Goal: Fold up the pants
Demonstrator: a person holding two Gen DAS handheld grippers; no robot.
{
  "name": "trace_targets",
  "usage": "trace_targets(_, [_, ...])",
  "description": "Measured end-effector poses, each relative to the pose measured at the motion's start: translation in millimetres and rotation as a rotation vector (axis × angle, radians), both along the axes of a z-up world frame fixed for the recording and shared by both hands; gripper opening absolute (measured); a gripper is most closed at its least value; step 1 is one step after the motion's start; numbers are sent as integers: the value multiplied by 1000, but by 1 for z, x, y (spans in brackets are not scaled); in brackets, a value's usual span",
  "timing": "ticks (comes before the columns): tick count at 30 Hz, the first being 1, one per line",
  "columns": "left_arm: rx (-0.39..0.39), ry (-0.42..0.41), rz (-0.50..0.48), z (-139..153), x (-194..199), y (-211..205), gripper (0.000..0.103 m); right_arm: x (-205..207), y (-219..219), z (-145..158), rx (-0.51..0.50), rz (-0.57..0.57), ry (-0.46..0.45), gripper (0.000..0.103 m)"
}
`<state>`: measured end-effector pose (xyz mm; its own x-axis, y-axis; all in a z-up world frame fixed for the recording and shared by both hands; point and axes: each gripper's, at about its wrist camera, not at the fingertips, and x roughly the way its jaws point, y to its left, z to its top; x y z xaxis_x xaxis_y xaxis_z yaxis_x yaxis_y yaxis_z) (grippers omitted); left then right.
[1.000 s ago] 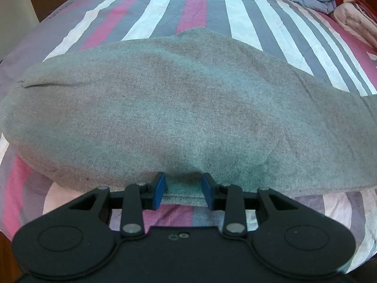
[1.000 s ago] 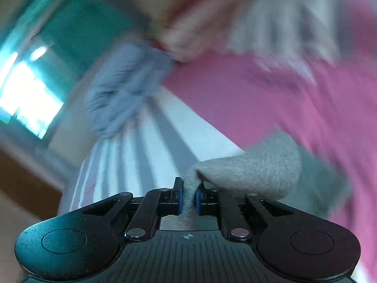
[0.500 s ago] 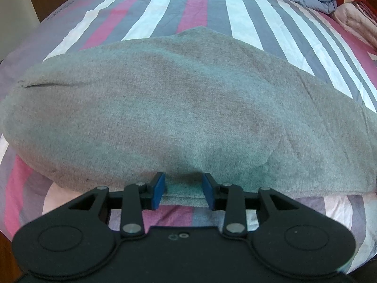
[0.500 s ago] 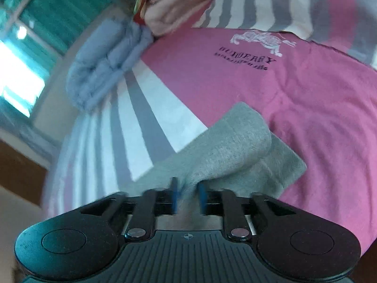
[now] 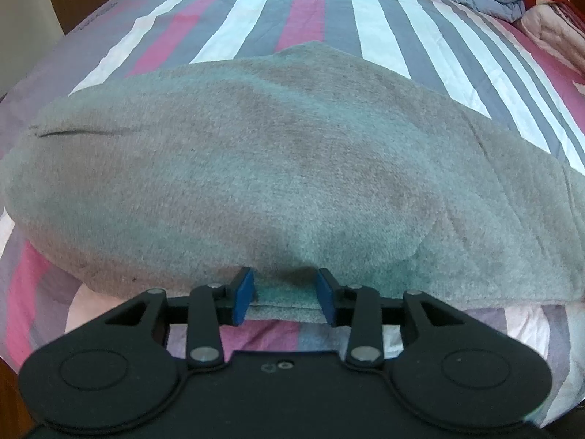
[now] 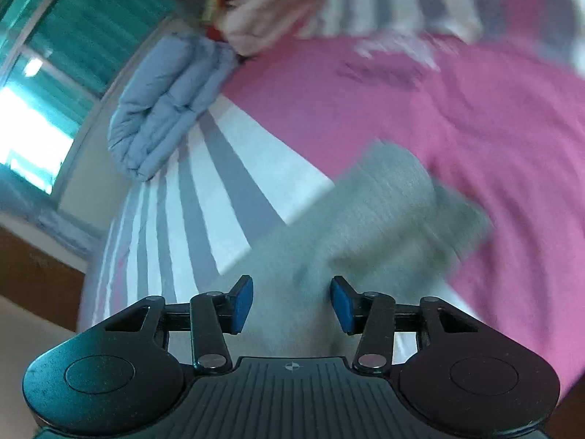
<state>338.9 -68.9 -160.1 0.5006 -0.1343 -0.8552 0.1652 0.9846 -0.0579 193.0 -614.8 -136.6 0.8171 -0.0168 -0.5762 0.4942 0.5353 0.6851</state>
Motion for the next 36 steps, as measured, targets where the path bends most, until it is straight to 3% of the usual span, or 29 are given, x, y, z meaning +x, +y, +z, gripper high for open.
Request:
trace_targets(2, [1, -3, -3, 0, -1, 0, 30, -16, -3, -18, 65, -29, 1, 47])
trace_targets(6, [-16, 6, 2, 0, -1, 3, 30, -34, 4, -33, 241, -17, -137, 47])
trace_targets(9, [-11, 4, -1, 0, -1, 2, 30, -30, 15, -44, 323, 10, -164, 47])
trace_targets(16, [-9, 4, -3, 0, -1, 2, 30, -22, 15, -49, 369, 21, -199, 47])
trace_targets(21, [-5, -2, -4, -1, -2, 0, 30, -20, 8, -24, 270, 3, -323, 47])
trace_targets(24, [-11, 1, -2, -1, -2, 1, 30, -11, -3, -27, 328, -56, -365, 47])
trace_targets(28, [-11, 4, -3, -1, -1, 1, 30, -19, -11, -32, 417, -198, -505, 47])
trace_targets(31, [-6, 1, 0, -1, -1, 0, 30, -23, -9, -35, 412, -216, -494, 47])
trace_targets(33, [0, -2, -1, -1, -2, -1, 30, -37, -5, -44, 482, -292, -569, 47])
trace_targets(34, [3, -2, -2, -1, -2, -1, 30, -39, -2, -46, 490, -309, -567, 47])
trace_targets(36, [-1, 0, -1, -1, -1, 0, 30, -30, 2, -45, 388, -280, -384, 47])
